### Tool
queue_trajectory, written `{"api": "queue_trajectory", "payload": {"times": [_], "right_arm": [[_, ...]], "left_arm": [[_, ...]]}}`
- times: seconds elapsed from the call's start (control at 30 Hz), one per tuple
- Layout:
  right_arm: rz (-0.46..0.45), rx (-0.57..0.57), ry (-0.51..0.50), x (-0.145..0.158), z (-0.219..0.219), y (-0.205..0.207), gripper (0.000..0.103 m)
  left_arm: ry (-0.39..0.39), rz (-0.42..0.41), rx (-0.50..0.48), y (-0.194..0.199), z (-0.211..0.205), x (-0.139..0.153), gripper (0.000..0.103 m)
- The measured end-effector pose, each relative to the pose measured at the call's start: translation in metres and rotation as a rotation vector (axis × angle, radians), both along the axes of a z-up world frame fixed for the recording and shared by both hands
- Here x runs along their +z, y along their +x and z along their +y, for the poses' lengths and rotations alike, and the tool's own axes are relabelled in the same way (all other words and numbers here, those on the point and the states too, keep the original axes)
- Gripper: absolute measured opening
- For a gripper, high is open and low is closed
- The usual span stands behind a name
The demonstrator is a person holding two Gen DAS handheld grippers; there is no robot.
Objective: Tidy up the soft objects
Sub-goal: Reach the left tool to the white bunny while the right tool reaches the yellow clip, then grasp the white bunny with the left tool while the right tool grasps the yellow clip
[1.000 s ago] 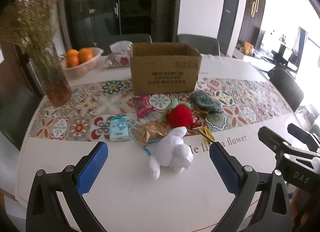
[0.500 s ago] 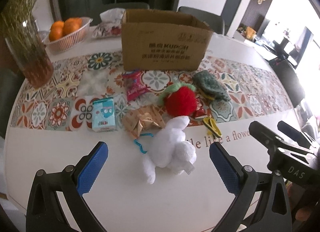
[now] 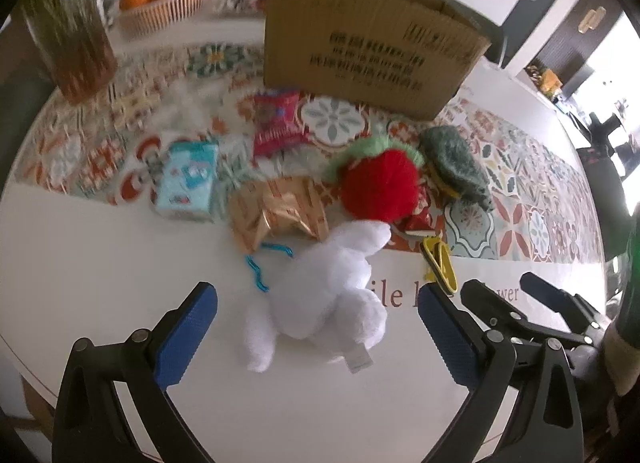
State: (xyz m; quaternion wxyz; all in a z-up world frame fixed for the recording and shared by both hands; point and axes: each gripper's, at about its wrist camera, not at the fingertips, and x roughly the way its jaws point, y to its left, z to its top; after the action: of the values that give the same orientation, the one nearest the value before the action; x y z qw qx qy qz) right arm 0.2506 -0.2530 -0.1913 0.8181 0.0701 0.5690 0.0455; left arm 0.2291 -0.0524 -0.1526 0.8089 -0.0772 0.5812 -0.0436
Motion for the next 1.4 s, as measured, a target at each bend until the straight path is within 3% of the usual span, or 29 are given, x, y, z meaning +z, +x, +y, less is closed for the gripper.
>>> {"api": "queue_trajectory", "payload": {"times": [0.37, 0.6, 0.73, 0.87, 0.93, 1.0, 1.17, 1.4], "right_arm": [[0.077, 0.059, 0.031, -0.044, 0.005, 0.02, 0.08], [0.08, 0.077, 0.028, -0.055, 0.01, 0.029, 0.072], [0.087, 0.086, 0.018, -0.063, 0.013, 0.035, 0.062], [0.069, 0.106, -0.019, -0.065, 0.02, 0.036, 0.053], [0.064, 0.104, 0.0, -0.064, 0.018, 0.036, 0.039], [0.067, 0.1, 0.009, -0.064, 0.016, 0.035, 0.033], [0.069, 0.085, 0.037, -0.06, 0.009, 0.025, 0.031], [0.055, 0.08, 0.063, -0.044, 0.009, 0.011, 0.031]], "left_arm": [[-0.049, 0.187, 0.096, 0.02, 0.0, -0.053, 0.096], [-0.053, 0.233, 0.139, 0.027, 0.002, -0.073, 0.095], [-0.056, 0.264, 0.16, 0.028, 0.003, -0.085, 0.092], [-0.051, 0.263, 0.139, 0.027, 0.001, -0.089, 0.086], [-0.049, 0.254, 0.118, 0.027, -0.002, -0.088, 0.083], [-0.049, 0.244, 0.102, 0.026, -0.004, -0.088, 0.082], [-0.053, 0.227, 0.054, 0.03, -0.009, -0.084, 0.078], [-0.052, 0.206, 0.003, 0.005, -0.011, -0.073, 0.076]]}}
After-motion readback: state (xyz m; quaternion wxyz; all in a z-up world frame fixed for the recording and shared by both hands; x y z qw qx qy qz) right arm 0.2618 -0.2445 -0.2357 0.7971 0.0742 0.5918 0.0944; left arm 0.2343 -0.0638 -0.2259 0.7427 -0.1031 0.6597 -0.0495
